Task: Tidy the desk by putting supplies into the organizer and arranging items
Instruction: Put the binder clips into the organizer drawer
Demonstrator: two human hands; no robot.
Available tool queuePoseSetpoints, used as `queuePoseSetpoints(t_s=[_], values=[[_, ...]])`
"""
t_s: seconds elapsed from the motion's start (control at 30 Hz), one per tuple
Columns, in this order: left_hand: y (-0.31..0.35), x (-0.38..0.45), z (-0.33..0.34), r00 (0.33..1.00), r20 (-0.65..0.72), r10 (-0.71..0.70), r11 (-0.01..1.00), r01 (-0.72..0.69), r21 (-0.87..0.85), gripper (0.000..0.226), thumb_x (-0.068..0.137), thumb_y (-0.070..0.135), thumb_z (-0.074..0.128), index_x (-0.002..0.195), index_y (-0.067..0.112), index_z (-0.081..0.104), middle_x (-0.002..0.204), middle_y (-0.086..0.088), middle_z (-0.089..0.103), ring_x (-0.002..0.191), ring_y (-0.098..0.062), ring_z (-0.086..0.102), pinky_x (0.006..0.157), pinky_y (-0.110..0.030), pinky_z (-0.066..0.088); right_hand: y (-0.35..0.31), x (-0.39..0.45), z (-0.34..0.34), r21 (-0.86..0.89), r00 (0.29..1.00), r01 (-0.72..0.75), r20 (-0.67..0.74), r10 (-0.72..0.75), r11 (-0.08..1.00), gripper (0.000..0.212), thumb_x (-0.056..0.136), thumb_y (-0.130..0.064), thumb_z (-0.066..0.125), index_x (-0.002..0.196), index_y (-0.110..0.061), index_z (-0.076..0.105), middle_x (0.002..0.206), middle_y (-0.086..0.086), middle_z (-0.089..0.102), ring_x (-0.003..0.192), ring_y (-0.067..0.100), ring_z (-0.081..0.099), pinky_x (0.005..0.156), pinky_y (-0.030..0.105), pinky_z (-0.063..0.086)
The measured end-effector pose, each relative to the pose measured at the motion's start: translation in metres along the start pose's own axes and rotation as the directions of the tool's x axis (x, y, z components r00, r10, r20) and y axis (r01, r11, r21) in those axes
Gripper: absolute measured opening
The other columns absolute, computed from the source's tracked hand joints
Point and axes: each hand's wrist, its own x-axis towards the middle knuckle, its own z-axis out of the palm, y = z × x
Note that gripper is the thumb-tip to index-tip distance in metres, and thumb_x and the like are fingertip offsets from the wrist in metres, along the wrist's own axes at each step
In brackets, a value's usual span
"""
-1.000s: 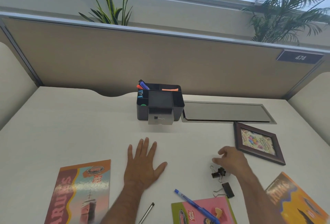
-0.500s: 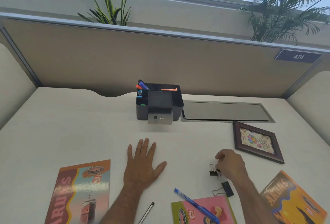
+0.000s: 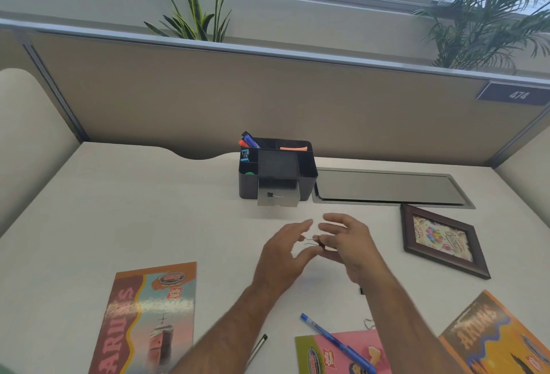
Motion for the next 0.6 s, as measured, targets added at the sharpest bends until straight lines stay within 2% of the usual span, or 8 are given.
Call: queuePoseSetpoints(t_s=[0.07,0.17,0.27,0.33,0.4,0.47,0.6], values=[[0.005,0.008,-0.002,1.0,-0.01,-0.006,0.997,0.005,-0.073,0.031,0.085,0.028,0.071,0.115,0.023,0.07,0.105,0.007,0.071,0.089,-0.002,0.063,0.079,-0.019,0.054,0.002,0.001,0.007,0.013,0.999,-0.015,0.029,0.015,1.0,0.043,0.081,0.02,0.058,0.11,-0.012,0.063,0.111,0.014,0.066,0.092,0.031,0.072,0.079,0.042,0.061],[0.002,0.011,-0.007,0.999,-0.048,-0.005,0.996,0.001,-0.084,0.013,0.082,0.014,0.074,0.096,0.016,0.077,0.089,0.004,0.074,0.081,0.001,0.063,0.074,-0.012,0.05,0.004,0.003,0.008,0.027,0.999,-0.011,0.042,0.01,1.0,0.043,0.083,0.02,0.057,0.112,-0.011,0.063,0.114,0.015,0.064,0.104,0.032,0.067,0.083,0.04,0.06],[0.0,0.013,-0.012,0.995,-0.075,-0.066,0.993,0.058,-0.105,0.013,0.082,0.009,0.075,0.094,0.013,0.077,0.088,0.004,0.075,0.08,0.001,0.065,0.075,-0.012,0.051,0.009,0.004,0.004,0.029,0.996,0.011,0.093,-0.013,1.0,0.043,0.085,0.017,0.059,0.118,-0.011,0.062,0.115,0.013,0.065,0.106,0.03,0.067,0.089,0.041,0.058],[0.004,0.021,-0.016,0.988,-0.124,-0.094,0.992,0.083,-0.091,0.014,0.083,0.007,0.074,0.095,0.013,0.077,0.09,0.002,0.075,0.079,0.0,0.064,0.077,-0.011,0.051,0.014,0.004,-0.004,-0.101,0.993,0.087,0.092,-0.077,0.991,0.039,0.084,0.009,0.066,0.113,-0.018,0.065,0.111,0.006,0.069,0.101,0.024,0.069,0.089,0.04,0.058],[0.005,0.036,-0.022,0.975,-0.199,-0.104,0.993,0.092,-0.069,0.015,0.084,0.005,0.072,0.096,0.011,0.077,0.091,0.002,0.074,0.08,-0.001,0.064,0.077,-0.008,0.049,0.02,0.004,-0.019,-0.408,0.982,0.191,0.071,-0.177,0.893,0.034,0.082,0.0,0.07,0.103,-0.027,0.068,0.102,-0.004,0.073,0.09,0.011,0.071,0.082,0.029,0.059],[0.005,0.053,-0.032,0.963,-0.25,-0.1,0.995,0.098,-0.021,0.016,0.085,0.003,0.07,0.098,0.01,0.076,0.092,0.0,0.075,0.081,-0.002,0.063,0.077,-0.005,0.047,0.026,0.003,-0.038,-0.653,0.965,0.248,0.098,-0.245,0.716,0.031,0.081,-0.003,0.071,0.097,-0.03,0.068,0.092,-0.011,0.072,0.081,0.004,0.068,0.071,0.016,0.055],[-0.002,0.082,-0.047,0.96,-0.243,-0.142,0.978,0.174,0.116,0.019,0.091,0.01,0.065,0.108,0.01,0.072,0.099,-0.004,0.074,0.087,-0.012,0.065,0.084,-0.021,0.054,0.042,0.006,-0.084,-0.851,0.975,0.215,0.163,-0.148,0.479,0.034,0.077,-0.009,0.075,0.096,-0.034,0.062,0.094,-0.011,0.067,0.085,0.005,0.061,0.064,0.011,0.048]])
